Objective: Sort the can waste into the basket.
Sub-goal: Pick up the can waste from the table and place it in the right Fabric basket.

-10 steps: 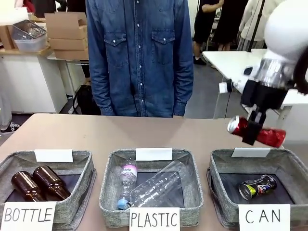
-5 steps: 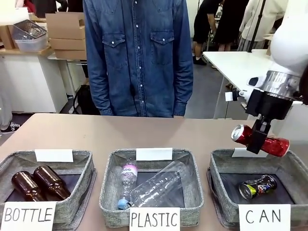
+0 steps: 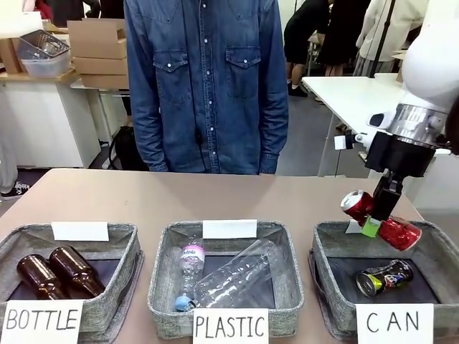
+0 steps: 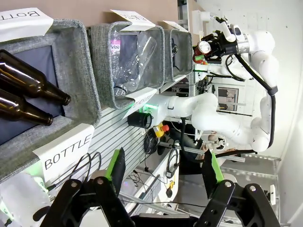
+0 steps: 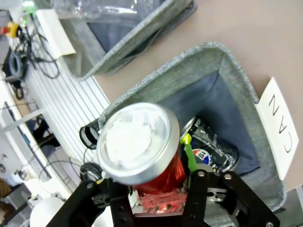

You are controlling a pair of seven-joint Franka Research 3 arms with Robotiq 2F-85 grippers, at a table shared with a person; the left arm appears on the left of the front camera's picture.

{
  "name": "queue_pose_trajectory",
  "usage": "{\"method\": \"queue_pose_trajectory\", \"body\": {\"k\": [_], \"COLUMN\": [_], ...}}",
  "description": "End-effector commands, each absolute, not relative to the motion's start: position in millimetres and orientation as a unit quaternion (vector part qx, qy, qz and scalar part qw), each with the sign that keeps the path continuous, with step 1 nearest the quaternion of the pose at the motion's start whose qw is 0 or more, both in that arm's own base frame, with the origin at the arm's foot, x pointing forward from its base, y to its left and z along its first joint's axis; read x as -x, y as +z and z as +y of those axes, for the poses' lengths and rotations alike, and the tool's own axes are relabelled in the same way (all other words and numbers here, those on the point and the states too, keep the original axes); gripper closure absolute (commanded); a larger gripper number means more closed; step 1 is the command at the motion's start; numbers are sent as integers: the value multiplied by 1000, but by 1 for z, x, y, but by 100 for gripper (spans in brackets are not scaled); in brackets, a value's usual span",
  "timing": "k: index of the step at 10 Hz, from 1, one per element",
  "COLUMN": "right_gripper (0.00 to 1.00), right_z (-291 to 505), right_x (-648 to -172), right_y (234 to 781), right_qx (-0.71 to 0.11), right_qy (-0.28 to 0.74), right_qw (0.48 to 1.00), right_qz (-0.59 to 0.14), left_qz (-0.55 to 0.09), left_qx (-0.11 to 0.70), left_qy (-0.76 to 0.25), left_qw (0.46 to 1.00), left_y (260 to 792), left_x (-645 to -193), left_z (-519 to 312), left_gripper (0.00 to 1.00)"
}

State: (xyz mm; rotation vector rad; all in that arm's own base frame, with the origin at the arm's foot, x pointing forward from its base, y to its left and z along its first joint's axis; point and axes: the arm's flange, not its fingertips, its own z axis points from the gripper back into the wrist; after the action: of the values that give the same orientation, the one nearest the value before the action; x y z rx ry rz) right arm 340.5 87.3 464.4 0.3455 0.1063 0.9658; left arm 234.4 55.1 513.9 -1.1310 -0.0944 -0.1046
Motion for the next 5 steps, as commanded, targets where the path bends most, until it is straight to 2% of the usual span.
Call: {"method": "queue_pose_trajectory", "body": {"k": [1,2,5], "right_gripper": [5,0,0], "right_z": [89,90,89], "right_x": [-340,-341,-343], "right_y": [462,462,461], "right_qx": [-168,-169,-175], "right_qy": [451,449,433], "right_qw": [875,877,883], "right_qz": [39,40,38], "left_qz": [-43,-43,-43], "left_qx": [540,540,540], "left_qy": [-49,-49,-49], "left_qw": [839,839,839], "left_y": [513,513,513], "left_x": [-232,-232,-232], "left_z": [54,54,54], "left_gripper": [15,15,15]}}
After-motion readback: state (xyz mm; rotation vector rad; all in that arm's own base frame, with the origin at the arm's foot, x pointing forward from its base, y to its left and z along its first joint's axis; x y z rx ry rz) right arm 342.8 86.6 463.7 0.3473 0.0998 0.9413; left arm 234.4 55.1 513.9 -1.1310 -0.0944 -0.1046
